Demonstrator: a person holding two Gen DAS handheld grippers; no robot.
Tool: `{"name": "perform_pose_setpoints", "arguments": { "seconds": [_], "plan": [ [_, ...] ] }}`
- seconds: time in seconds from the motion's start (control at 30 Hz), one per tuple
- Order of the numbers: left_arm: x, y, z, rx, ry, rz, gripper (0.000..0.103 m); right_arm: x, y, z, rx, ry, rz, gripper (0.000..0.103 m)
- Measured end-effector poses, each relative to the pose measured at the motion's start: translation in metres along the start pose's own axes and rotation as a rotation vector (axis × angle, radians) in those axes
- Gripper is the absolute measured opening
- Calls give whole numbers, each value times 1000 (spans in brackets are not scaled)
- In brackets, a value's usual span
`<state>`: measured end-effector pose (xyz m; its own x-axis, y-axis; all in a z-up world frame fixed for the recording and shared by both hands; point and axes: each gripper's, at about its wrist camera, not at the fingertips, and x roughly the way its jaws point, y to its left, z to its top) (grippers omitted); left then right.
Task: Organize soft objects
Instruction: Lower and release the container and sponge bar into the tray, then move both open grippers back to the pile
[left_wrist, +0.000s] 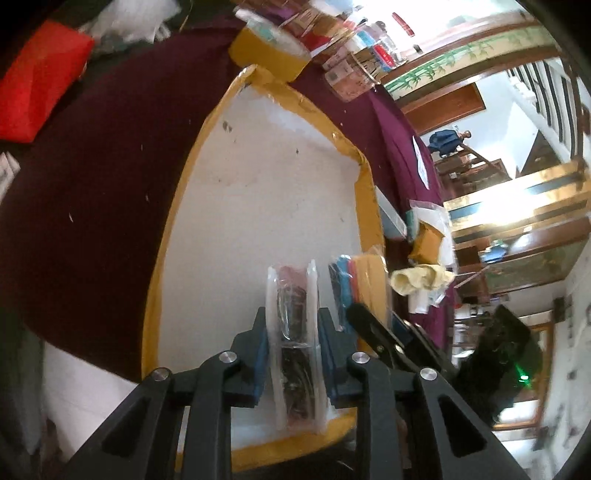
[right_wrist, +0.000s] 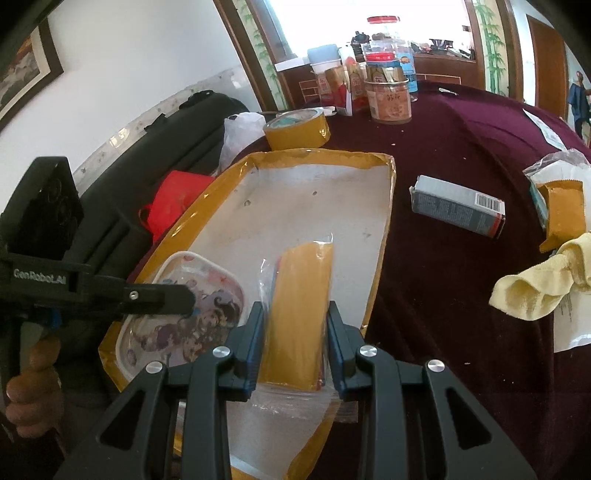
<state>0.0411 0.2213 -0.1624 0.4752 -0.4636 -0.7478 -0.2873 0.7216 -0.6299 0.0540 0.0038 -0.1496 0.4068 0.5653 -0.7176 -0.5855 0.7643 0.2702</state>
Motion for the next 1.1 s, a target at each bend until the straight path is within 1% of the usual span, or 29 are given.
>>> {"name": "perform_pose_setpoints", "arguments": {
  "seconds": [0.03,0.07,0.13,0.17,0.2,0.23,0.27,0.3,0.33,0.37,0.4,0.43,0.5,0.53,0.6,0.63,0.7,0.77,0.87,0.97,1.03,1.07,1.1],
  "plan": [
    [0,-1,-1,15,-16,20,31,-7,-5,-11,-7,6,-5,30],
    [-2,0,-4,24,-40,47,31,-3,-4,-9,-14,9,-6,30],
    [-5,0,-8,38,-70,66,32,-12,-5,-22,-32,20,-7,33],
    [-7,-2,-10,57,-91,85,34,-2,1,-11,-43,27,-9,35],
    [-7,-3,-11,64,-105,97,39,-20,0,-29,-57,24,-12,40],
    [-8,-4,-13,74,-127,117,49,-23,2,-31,-72,26,-9,47],
    [-8,-7,-16,90,-164,161,66,4,13,-1,-84,27,-1,49],
    [-8,-8,-18,98,-187,193,67,9,22,1,-86,20,7,52],
    [-7,-10,-23,119,-236,237,67,-9,12,-13,-83,13,9,54],
    [-7,-11,-28,133,-266,246,68,3,12,-3,-83,10,11,56],
    [-7,-12,-32,137,-285,245,69,25,20,16,-81,4,8,60],
    [-9,-12,-37,138,-311,233,70,30,21,21,-70,-7,5,62],
    [-13,-9,-44,118,-370,215,70,24,12,19,-50,-22,44,62],
    [-18,-4,-51,78,-436,215,70,31,14,24,-42,-32,50,65],
    [-24,-2,-61,27,-526,187,73,16,5,15,-24,-66,40,67],
    [-29,2,-72,-17,-595,160,75,2,-5,8,-16,-83,45,68],
    [-36,3,-87,-34,-666,148,83,-18,-22,1,5,-108,59,68],
    [-38,-1,-103,-57,-719,135,83,-24,-33,2,25,-128,57,69],
    [-38,-21,-110,-32,-724,118,85,-43,-65,0,86,-134,70,69],
    [-39,-64,-108,85,-704,102,97,-61,-98,-6,186,-137,73,69],
    [-35,-99,-104,195,-650,88,98,-72,-120,-11,218,-143,53,69],
    [-31,-112,-101,233,-627,87,100,-77,-129,-14,229,-149,36,69],
    [-24,-128,-97,285,-588,85,100,-81,-138,-16,237,-150,22,69]
  ]
}}
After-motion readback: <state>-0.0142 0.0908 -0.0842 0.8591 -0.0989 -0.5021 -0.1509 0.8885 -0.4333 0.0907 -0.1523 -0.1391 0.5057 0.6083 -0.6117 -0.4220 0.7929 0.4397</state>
